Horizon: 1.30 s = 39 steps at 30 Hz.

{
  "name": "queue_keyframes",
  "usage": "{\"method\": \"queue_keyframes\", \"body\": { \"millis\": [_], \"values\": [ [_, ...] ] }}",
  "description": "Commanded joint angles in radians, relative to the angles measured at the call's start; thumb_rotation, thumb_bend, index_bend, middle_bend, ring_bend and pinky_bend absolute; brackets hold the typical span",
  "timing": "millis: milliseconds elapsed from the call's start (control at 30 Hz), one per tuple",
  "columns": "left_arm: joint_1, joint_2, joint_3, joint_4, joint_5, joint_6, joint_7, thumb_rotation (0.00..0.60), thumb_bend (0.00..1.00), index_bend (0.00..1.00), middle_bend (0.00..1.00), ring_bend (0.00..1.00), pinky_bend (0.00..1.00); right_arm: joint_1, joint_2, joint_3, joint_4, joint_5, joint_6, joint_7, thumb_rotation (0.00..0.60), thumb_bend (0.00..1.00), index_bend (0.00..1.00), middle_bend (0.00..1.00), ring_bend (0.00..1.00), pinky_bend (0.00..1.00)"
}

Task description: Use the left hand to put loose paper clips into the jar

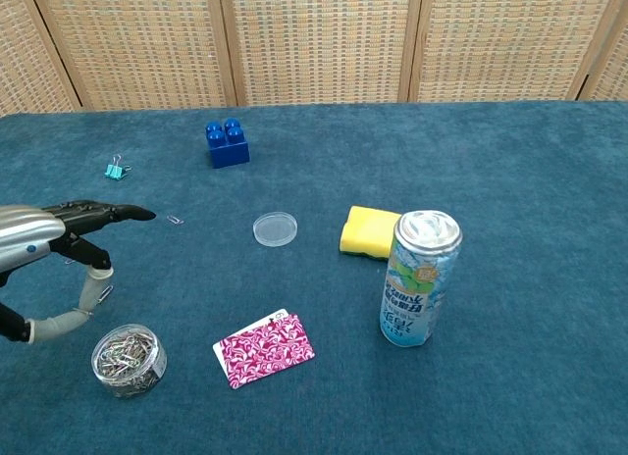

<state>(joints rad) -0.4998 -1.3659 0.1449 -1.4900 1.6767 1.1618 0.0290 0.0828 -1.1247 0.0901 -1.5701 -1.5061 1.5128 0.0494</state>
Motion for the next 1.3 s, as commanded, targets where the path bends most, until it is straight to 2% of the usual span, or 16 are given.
{"method": "queue_keyframes", "body": {
  "millis": [33,233,433,533,667,733,867,1000,1100,1167,1300],
  "values": [
    [0.004,-0.002,0.008,-0.015,0.0,-0.022,0.021,0.6,0.45,0.72,0.0,0.0,0.0,0.0,0.001,0.001,0.0,0.002,0.0,0.003,0.6,0.0,0.06,0.0,0.0,0.0],
    [-0.001,-0.032,-0.019,-0.013,-0.028,-0.046,0.05,0.6,0.45,0.72,0.0,0.0,0.0,0.0,0.005,0.003,0.002,0.006,-0.002,0.013,0.6,0.0,0.06,0.0,0.0,0.0],
    [-0.011,-0.051,-0.022,-0.018,-0.035,-0.078,0.053,0.6,0.45,0.71,0.0,0.0,0.0,0.0,0.006,0.004,0.002,0.007,-0.003,0.016,0.6,0.0,0.06,0.0,0.0,0.0],
    [-0.008,-0.055,-0.021,-0.022,-0.04,-0.084,0.065,0.6,0.45,0.65,0.0,0.0,0.0,0.0,0.006,0.004,0.002,0.008,-0.003,0.016,0.6,0.0,0.06,0.0,0.0,0.0],
    [-0.004,-0.048,-0.022,-0.036,-0.055,-0.091,0.069,0.6,0.35,0.48,0.0,0.0,0.0,0.0,0.007,0.005,0.002,0.008,-0.002,0.018,0.6,0.0,0.06,0.0,0.0,0.0],
    [-0.002,-0.044,-0.023,-0.04,-0.059,-0.089,0.07,0.6,0.32,0.43,0.0,0.0,0.0,0.0,0.007,0.005,0.002,0.007,-0.002,0.018,0.6,0.0,0.06,0.0,0.0,0.0],
    [0.002,-0.036,-0.025,-0.045,-0.062,-0.086,0.065,0.6,0.31,0.39,0.0,0.0,0.0,-0.002,0.007,0.006,0.001,0.009,0.001,0.013,0.6,0.0,0.06,0.0,0.0,0.0],
    [0.005,-0.027,-0.03,-0.048,-0.061,-0.074,0.045,0.6,0.31,0.39,0.0,0.0,0.0,-0.002,0.007,0.006,-0.001,0.008,0.003,0.011,0.6,0.0,0.06,0.0,0.0,0.0],
    [0.011,-0.016,-0.054,-0.042,-0.068,-0.04,0.02,0.6,0.3,0.4,0.0,0.0,0.0,-0.003,0.007,0.006,-0.001,0.008,0.003,0.012,0.6,0.0,0.06,0.0,0.0,0.0],
    [0.01,-0.002,-0.095,-0.028,-0.098,-0.019,0.005,0.6,0.3,0.41,0.0,0.0,0.0,-0.003,0.007,0.006,-0.002,0.007,0.003,0.011,0.6,0.0,0.06,0.0,0.0,0.0],
    [-0.014,0.003,-0.169,0.019,-0.174,-0.039,-0.013,0.6,0.3,0.44,0.0,0.0,0.0,-0.002,0.006,0.005,-0.003,0.005,0.003,0.007,0.6,0.0,0.06,0.0,0.0,0.0]
  ]
}}
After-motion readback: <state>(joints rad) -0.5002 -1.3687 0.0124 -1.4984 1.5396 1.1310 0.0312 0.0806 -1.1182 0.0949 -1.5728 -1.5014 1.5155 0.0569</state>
